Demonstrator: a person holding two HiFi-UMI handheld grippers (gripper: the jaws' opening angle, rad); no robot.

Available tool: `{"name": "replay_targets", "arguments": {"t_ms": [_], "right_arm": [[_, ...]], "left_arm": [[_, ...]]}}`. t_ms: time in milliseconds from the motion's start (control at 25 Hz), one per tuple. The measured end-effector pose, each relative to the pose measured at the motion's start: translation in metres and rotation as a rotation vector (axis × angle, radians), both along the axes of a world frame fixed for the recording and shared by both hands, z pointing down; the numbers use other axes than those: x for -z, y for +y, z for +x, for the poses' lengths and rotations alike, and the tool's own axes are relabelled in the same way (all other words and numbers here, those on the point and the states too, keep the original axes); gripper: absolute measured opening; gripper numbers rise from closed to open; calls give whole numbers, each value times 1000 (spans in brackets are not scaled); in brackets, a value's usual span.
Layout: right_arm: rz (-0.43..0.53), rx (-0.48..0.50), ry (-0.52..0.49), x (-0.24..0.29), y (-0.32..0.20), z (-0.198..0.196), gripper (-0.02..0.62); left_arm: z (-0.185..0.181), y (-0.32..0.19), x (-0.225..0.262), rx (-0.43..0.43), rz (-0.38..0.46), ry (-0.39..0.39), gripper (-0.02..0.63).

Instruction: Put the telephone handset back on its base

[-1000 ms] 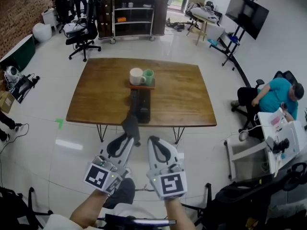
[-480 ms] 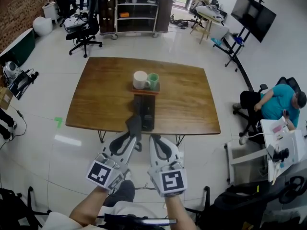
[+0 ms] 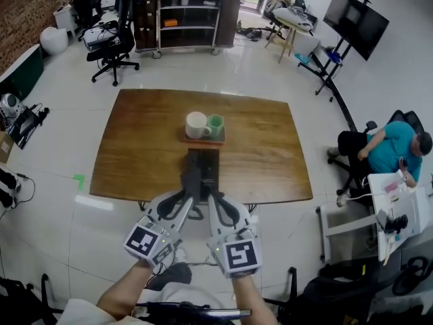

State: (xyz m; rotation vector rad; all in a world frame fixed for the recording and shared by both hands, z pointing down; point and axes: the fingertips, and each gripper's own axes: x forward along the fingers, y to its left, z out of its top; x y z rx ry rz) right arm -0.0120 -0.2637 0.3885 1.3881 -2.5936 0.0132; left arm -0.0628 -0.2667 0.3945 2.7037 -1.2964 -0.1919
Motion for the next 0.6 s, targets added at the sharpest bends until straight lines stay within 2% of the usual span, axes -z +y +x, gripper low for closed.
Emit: {"name": "replay_targets", "arguments": {"t_ms": [360,600], "right_arm": [[-25,-28,20,-18,-30,-5,0],[-37,-36,-3,-33,-42,-8,0]], "left_arm": [[-4,-36,-41,-62,-89,-16,63],[-7,-53,-64,-110,-154,19,63]]}}
